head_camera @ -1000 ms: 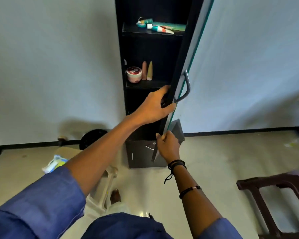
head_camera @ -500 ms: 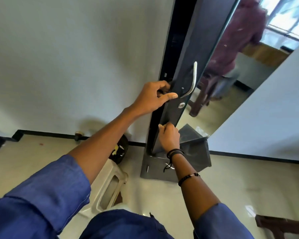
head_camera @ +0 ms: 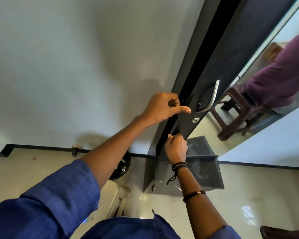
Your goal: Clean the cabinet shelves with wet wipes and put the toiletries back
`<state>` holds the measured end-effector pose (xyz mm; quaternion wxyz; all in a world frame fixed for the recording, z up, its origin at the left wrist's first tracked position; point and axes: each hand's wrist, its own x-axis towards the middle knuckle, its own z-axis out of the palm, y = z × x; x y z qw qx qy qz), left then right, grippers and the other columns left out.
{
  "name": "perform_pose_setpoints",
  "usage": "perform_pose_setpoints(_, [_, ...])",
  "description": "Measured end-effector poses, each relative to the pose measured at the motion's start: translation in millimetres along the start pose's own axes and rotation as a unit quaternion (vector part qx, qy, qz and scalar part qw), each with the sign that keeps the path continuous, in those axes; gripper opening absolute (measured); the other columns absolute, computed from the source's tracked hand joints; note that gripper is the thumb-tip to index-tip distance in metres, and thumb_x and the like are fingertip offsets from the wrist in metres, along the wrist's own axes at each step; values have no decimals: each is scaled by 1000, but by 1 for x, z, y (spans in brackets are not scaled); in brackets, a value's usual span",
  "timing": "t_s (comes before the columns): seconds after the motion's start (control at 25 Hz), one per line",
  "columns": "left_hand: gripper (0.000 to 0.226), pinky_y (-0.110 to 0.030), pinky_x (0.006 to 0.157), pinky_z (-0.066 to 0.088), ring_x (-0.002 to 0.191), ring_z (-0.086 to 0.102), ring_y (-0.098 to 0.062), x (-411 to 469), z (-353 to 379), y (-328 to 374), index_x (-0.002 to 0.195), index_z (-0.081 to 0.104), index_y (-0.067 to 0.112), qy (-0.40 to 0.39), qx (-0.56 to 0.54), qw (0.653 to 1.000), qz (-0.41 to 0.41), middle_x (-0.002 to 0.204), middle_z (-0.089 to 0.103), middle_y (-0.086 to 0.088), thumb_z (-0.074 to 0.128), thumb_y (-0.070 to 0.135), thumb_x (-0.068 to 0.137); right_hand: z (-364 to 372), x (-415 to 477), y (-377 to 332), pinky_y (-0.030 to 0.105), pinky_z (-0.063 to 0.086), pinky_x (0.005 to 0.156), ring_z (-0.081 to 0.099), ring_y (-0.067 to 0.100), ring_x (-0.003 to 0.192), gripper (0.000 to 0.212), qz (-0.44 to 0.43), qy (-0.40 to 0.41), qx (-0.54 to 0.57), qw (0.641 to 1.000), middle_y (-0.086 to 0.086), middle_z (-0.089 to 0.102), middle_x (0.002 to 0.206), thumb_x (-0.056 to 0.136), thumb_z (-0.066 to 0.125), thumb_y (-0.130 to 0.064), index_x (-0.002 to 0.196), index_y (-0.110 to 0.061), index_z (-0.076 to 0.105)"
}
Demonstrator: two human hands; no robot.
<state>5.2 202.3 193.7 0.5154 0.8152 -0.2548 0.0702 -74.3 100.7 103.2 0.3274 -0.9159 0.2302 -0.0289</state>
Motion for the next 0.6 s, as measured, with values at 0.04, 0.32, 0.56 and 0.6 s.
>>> perform_pose_setpoints(0.04, [43,-38,61,56,51,61,-14,6,-2,-3,64,61,14,3,13,1000,8,55,62,3,75,55,68,0,5,-5,31,33,68,57,42,99,29,-1,1,2,1000,22,64,103,100,43,-24,94,1,55])
perform_pose_setpoints(0.32, [48,-34,56,54,49,56,-13,33,-12,-14,61,59,14,27,90,996,10,52,58,4,71,60,68,7,39,-23,31,33,70,58,41,101,30,6,-8,-3,1000,23,64,105,100,43,-24,95,3,57])
perform_pose_setpoints(0.56, [47,-23,52,44,51,52,-9,49,-30,0,63,60,16,23,196,980,26,56,59,5,70,61,70,2,62,-39,32,45,75,61,37,97,35,-14,-111,-36,993,16,66,102,91,50,-33,98,0,60])
perform_pose_setpoints(0.6, [47,-23,53,44,53,51,-9,50,-34,5,64,59,17,26,220,975,35,58,58,6,68,62,71,-1,65,-46,32,48,76,62,35,93,34,-45,-141,-39,988,14,67,98,89,51,-34,95,-2,61])
